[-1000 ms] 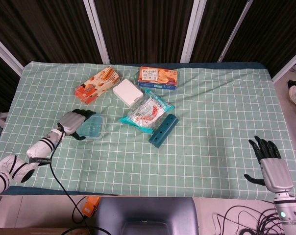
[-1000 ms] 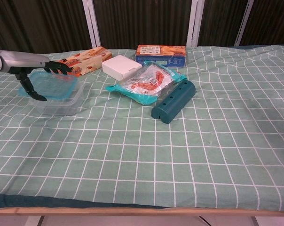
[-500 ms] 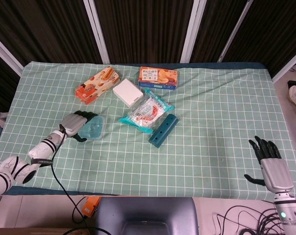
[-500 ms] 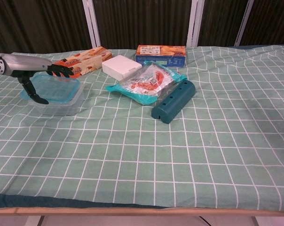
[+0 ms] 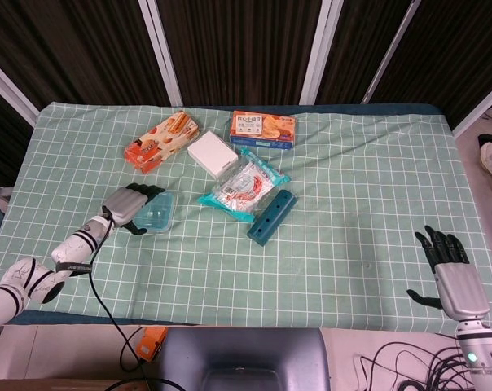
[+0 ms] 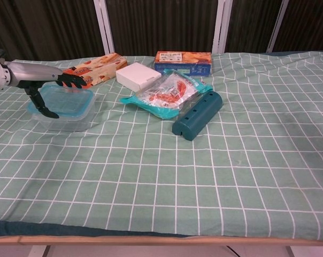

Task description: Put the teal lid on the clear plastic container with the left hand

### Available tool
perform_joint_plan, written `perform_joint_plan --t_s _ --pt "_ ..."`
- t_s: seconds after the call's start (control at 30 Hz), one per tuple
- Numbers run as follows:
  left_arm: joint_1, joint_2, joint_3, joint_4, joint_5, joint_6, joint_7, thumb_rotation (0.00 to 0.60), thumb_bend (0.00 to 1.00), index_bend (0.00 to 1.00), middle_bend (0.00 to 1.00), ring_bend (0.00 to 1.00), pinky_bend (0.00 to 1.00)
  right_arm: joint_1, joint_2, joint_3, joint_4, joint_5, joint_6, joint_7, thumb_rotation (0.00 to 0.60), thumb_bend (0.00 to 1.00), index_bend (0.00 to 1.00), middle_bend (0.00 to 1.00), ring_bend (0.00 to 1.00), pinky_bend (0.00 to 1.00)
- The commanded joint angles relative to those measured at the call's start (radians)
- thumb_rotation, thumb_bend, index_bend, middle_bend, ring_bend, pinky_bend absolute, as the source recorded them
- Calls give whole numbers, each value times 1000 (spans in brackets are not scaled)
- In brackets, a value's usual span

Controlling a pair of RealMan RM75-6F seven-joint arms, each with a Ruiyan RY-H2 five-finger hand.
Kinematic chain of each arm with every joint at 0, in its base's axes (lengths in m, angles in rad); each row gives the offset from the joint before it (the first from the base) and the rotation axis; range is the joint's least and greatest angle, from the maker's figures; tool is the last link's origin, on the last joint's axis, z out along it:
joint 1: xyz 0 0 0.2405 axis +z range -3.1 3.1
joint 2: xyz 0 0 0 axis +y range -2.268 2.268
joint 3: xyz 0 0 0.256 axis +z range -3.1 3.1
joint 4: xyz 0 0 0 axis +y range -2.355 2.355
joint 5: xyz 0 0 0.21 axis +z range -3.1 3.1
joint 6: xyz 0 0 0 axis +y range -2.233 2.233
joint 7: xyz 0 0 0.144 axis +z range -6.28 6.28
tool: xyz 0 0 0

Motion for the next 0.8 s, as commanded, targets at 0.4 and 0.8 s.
perform_joint_plan --t_s 0.4,0.8 --pt "-4 -14 6 21 13 -1 -18 600 257 0 551 582 578 0 1 2 -1 3 0 1 600 159 0 0 0 0" --pt "-9 -18 3 15 0 -11 6 600 257 0 554 585 581 -2 6 1 -1 -2 5 10 600 158 0 0 0 0"
